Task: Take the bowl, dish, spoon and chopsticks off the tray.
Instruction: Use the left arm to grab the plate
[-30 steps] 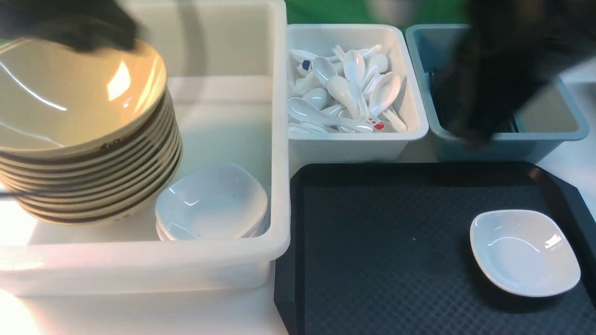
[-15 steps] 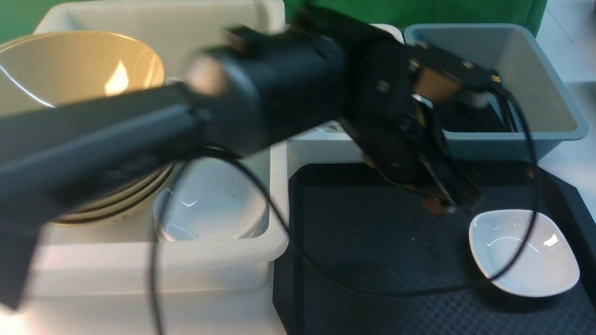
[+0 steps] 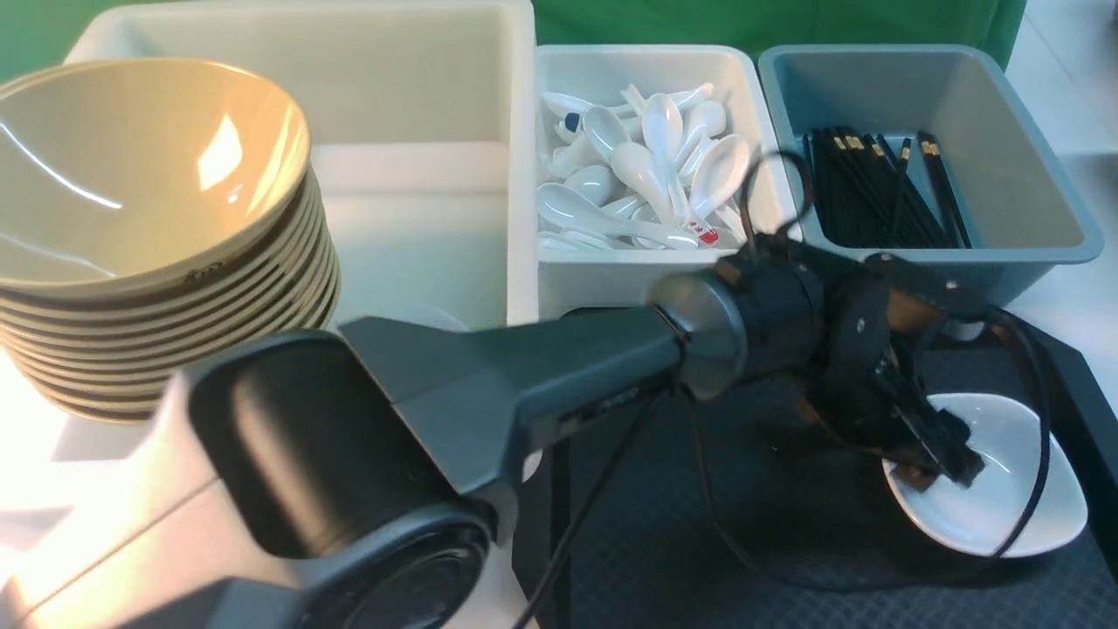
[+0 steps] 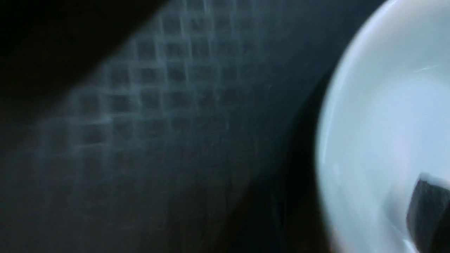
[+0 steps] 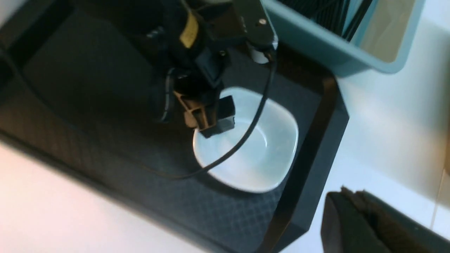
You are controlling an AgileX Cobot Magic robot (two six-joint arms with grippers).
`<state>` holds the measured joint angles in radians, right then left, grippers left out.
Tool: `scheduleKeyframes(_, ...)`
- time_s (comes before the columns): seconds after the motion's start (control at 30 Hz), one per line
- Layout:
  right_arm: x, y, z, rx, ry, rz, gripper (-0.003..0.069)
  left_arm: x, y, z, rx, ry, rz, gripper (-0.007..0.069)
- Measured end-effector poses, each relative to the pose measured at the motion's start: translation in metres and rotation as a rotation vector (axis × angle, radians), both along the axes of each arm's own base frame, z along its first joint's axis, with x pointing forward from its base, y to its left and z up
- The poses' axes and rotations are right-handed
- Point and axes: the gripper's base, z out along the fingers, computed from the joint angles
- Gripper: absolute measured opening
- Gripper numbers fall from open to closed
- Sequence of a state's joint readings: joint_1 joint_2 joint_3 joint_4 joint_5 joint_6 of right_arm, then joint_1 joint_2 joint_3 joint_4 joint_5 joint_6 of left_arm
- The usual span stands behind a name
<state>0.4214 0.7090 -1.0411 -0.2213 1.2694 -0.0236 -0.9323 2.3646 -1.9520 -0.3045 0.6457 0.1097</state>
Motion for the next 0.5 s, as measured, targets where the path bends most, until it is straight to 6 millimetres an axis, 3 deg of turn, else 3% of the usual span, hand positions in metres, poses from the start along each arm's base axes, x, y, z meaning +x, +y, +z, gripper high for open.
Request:
scheduleKeyframes(0.07,0.001,0.0,-0.005,-0.009,0.015,0.003,0.0056,-0.002,-0.004,-0.003,0.002,-0.018,-0.028,0.038)
scheduleKeyframes(0.17,0.001,0.001,-0.006,-0.025,0.018,0.02,0.0057,-0.005,-0.006,-0.003,0.007,-0.034,-0.063,0.0203)
scheduleKeyframes(0.2,0.001,0.001,-0.006,-0.03,0.016,0.025,0.0057,-0.005,-0.008,0.0,-0.01,-0.027,-0.057,0.0128)
scheduleKeyframes(0.27,0.001,0.001,-0.006,-0.043,0.015,0.039,0.0057,-0.005,-0.009,0.018,-0.038,-0.03,-0.062,0.0053)
scheduleKeyframes(0.4,0.001,0.001,-0.006,-0.044,0.011,0.043,0.0058,0.002,0.003,0.047,-0.041,-0.038,-0.063,0.0006)
scheduleKeyframes(0.5,0.005,0.007,0.004,-0.012,-0.018,0.09,0.0058,0.023,0.043,0.099,-0.044,-0.067,-0.015,0.0)
